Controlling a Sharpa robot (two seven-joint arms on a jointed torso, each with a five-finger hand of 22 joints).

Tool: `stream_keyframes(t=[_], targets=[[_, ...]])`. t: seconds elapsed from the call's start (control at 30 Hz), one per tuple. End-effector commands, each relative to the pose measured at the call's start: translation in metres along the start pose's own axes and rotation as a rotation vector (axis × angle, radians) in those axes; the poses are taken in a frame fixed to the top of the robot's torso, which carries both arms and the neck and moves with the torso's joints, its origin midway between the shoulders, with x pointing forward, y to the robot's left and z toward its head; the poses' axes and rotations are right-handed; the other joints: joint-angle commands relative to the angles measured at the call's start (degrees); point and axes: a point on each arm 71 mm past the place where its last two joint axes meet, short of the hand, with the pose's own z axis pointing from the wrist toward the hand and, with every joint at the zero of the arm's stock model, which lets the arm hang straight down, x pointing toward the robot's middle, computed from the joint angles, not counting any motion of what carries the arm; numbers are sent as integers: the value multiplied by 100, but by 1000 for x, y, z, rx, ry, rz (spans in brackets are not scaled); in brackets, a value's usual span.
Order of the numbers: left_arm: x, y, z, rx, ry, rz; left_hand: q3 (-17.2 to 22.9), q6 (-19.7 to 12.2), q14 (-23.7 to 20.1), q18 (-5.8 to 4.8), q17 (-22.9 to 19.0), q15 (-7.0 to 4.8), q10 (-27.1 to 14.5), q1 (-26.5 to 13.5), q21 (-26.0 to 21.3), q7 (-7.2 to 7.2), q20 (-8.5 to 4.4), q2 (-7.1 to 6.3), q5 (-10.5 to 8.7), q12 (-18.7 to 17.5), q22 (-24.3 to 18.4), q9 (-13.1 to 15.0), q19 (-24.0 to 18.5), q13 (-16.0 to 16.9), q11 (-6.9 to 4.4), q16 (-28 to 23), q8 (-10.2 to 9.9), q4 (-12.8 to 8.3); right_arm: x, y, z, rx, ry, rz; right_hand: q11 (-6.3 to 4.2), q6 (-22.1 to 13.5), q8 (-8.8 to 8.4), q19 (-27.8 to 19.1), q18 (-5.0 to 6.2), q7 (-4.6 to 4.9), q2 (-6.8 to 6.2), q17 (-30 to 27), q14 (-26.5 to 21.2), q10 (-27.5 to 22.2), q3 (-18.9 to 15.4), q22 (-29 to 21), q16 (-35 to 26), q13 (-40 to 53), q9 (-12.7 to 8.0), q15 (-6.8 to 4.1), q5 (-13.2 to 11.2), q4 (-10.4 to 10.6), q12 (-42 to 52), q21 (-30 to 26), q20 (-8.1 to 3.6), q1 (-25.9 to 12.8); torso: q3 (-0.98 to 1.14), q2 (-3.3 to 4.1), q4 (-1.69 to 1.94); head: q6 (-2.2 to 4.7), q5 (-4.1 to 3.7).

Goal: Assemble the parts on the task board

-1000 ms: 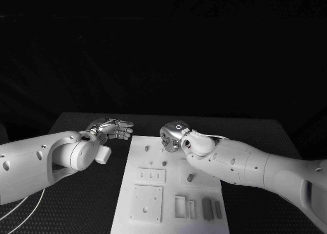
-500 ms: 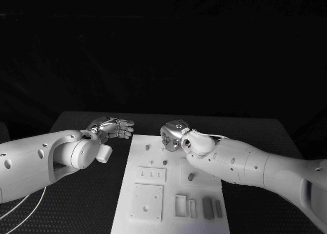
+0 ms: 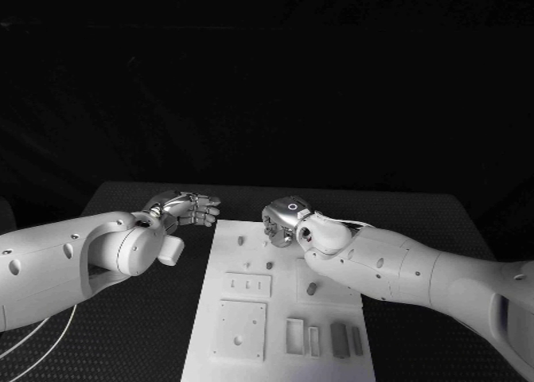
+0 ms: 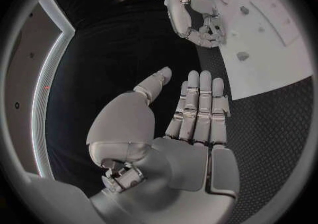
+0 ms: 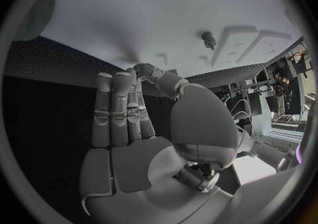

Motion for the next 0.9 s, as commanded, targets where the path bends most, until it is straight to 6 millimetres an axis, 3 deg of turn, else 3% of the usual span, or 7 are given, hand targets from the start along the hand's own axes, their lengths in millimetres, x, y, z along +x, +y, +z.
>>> stream_keyframes(t=[0.03,0.43,0.9], targets=[[3,-3,1,12,13,3,34,-21,-55,37,-6,-2,-31,-36,35,10,-15,-9,-14,-27,103,8,-42,8,5,33,-24,12,0,6,1,-27,6,18,10,-58,-36,-18,137,20,-68,-7,0,-54,-26,115,32,-6,-12,37,12,-8,-39,24,-27,-14,-1,0,-5,-10,16],[4,-3,1,11,16,4,29,-28,-62,36,-13,2,-38,-76,40,16,-11,-13,-16,-36,101,12,-46,13,11,36,-34,37,0,7,2,-19,-3,40,163,-420,-211,-79,137,183,-192,-49,-11,-524,-63,107,100,-126,-82,184,11,27,-70,64,-5,35,-3,5,2,-9,14],[2,-4,1,12,13,3,36,-30,-66,39,-17,2,-41,-73,43,15,-12,-15,-14,-41,101,15,-51,17,12,37,-37,34,2,1,1,-6,17,36,164,-412,-197,-77,137,182,-179,-55,-9,-519,-67,108,119,-130,-76,186,11,51,-46,79,-4,43,-1,6,-7,-18,10]])
